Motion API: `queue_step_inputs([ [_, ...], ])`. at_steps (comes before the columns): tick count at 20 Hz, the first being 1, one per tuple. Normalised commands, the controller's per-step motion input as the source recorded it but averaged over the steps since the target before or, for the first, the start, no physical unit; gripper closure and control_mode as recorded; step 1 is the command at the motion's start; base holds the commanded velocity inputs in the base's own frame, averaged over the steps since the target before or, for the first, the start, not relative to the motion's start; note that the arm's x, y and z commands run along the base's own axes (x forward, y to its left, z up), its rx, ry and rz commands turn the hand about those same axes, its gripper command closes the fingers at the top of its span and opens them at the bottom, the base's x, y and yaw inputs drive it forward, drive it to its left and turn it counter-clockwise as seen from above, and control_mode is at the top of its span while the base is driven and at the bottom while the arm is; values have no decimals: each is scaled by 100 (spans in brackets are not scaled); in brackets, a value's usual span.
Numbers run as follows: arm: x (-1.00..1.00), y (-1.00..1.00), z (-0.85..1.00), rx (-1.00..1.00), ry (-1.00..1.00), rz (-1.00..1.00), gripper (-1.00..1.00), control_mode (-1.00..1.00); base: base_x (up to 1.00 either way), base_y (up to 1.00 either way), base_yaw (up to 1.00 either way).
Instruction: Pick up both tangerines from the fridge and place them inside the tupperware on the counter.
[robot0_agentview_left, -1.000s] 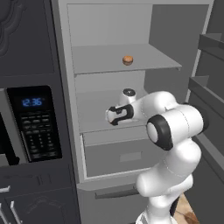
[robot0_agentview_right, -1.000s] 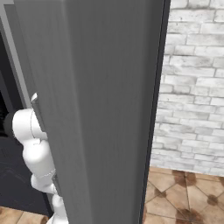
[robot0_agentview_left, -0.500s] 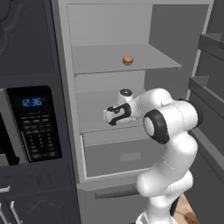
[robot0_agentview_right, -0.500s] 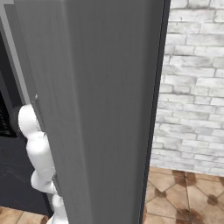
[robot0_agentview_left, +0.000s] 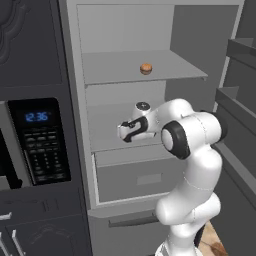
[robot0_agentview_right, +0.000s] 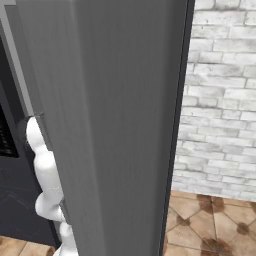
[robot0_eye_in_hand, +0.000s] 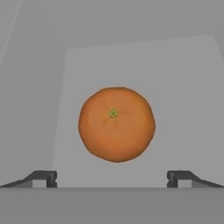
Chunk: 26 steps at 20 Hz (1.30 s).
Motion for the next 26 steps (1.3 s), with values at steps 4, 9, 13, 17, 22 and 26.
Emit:
queue_step_inputs([
  [4, 25, 0, -3, 6, 0, 0, -100, -100, 0, 0, 0],
  [9, 26, 0, -5, 4, 0, 0, -100, -100, 0, 0, 0],
  [13, 22, 0, -4, 3, 0, 0, -100, -100, 0, 0, 0],
  [17, 20, 0, -5, 1, 0, 0, -100, -100, 0, 0, 0],
  [22, 5, 0, -31, -1, 13, 0, 100, -100, 0, 0, 0],
  [26, 0, 2, -29, 0, 21, 0, 100, -100, 0, 0, 0],
])
